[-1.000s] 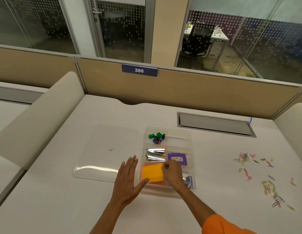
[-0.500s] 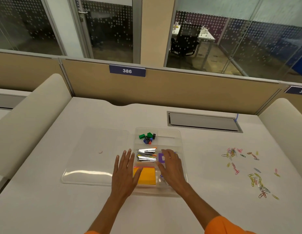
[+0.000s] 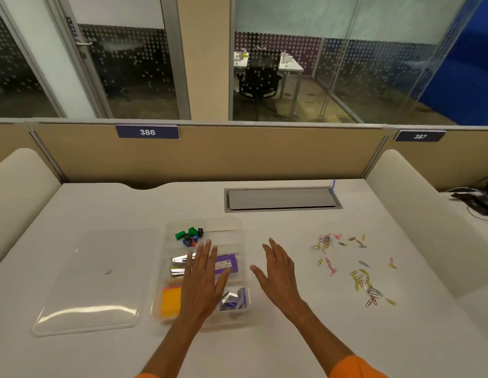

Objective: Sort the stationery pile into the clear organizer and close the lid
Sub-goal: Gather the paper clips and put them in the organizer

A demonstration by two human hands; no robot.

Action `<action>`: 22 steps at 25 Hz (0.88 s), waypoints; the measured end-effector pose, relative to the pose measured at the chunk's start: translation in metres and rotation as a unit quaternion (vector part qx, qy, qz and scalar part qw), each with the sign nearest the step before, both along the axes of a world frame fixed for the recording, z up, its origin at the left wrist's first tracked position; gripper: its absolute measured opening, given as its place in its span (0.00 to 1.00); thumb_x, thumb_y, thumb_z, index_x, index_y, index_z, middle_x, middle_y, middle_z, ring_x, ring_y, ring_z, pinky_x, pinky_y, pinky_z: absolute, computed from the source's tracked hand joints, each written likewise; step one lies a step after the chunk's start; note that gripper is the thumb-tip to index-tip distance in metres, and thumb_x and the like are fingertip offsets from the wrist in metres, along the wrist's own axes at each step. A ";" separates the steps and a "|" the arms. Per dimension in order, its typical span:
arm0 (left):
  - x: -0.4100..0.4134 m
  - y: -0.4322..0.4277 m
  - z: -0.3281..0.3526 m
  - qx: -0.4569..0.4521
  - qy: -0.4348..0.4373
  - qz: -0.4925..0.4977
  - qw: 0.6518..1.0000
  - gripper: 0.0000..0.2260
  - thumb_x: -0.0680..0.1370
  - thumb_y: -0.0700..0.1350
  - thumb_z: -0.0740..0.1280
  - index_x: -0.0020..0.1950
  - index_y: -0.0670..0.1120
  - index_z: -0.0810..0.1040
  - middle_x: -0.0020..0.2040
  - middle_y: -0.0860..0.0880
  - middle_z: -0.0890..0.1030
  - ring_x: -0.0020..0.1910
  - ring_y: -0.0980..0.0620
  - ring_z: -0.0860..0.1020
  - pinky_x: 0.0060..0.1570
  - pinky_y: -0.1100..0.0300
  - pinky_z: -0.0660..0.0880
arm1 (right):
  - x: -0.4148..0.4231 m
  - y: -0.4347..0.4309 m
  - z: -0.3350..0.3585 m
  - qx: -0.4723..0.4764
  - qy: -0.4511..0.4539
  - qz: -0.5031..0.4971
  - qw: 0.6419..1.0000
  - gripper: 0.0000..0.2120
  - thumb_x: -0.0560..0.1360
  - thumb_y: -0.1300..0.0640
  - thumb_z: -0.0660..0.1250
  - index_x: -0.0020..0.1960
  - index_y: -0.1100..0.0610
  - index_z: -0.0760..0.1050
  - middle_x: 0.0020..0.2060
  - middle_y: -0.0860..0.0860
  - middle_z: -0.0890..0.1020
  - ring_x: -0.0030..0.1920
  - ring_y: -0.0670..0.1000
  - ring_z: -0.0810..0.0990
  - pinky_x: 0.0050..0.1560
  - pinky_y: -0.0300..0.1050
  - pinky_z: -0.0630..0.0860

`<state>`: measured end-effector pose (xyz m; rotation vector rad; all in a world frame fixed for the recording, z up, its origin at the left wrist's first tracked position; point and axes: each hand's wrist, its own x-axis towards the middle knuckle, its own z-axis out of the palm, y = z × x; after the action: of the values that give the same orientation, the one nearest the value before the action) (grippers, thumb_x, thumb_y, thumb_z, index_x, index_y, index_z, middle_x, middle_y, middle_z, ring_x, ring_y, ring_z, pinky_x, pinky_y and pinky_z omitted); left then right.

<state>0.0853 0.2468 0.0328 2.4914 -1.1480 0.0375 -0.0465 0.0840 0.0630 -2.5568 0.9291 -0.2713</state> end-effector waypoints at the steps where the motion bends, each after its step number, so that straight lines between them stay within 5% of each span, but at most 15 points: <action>1: -0.008 -0.012 0.001 -0.001 -0.001 -0.010 1.000 0.32 0.81 0.65 0.47 0.78 0.45 0.60 0.79 0.45 0.60 0.78 0.44 0.58 0.76 0.49 0.49 | -0.010 -0.009 0.000 0.003 0.001 -0.008 1.000 0.32 0.78 0.38 0.56 0.77 0.52 0.55 0.79 0.50 0.51 0.78 0.52 0.52 0.75 0.48 0.52; 6: -0.055 -0.082 0.000 -0.009 0.024 -0.045 0.999 0.32 0.80 0.65 0.49 0.78 0.48 0.60 0.79 0.48 0.58 0.78 0.47 0.56 0.77 0.45 0.53 | -0.066 -0.062 -0.004 0.004 -0.011 -0.056 0.998 0.31 0.79 0.40 0.57 0.77 0.52 0.56 0.78 0.50 0.53 0.78 0.52 0.52 0.75 0.49 0.54; 11: -0.098 -0.146 -0.003 0.002 0.035 -0.117 0.992 0.32 0.80 0.66 0.49 0.79 0.49 0.58 0.80 0.49 0.56 0.79 0.49 0.53 0.77 0.52 0.44 | -0.122 -0.109 -0.011 0.010 -0.013 -0.110 0.994 0.30 0.79 0.41 0.58 0.77 0.53 0.56 0.78 0.50 0.55 0.77 0.52 0.54 0.74 0.50 0.55; 16: -0.131 -0.195 -0.005 0.006 0.042 -0.168 0.985 0.32 0.80 0.65 0.50 0.78 0.47 0.61 0.79 0.49 0.58 0.78 0.51 0.55 0.77 0.50 0.54 | -0.169 -0.149 -0.022 0.034 -0.004 -0.152 0.988 0.33 0.77 0.39 0.61 0.76 0.52 0.57 0.78 0.49 0.55 0.77 0.51 0.54 0.74 0.51 0.57; 22: -0.145 -0.234 -0.020 0.034 0.092 -0.196 0.976 0.38 0.77 0.70 0.46 0.79 0.47 0.57 0.80 0.51 0.54 0.79 0.50 0.55 0.75 0.55 0.51 | -0.217 -0.194 -0.038 0.055 0.031 -0.172 0.983 0.40 0.72 0.35 0.65 0.76 0.51 0.56 0.78 0.50 0.53 0.78 0.53 0.52 0.74 0.54 0.57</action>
<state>-0.0593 0.0127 0.0130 2.2219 -1.5536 -0.3400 -0.2631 -0.1100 0.0253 -2.3075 1.3711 -0.2311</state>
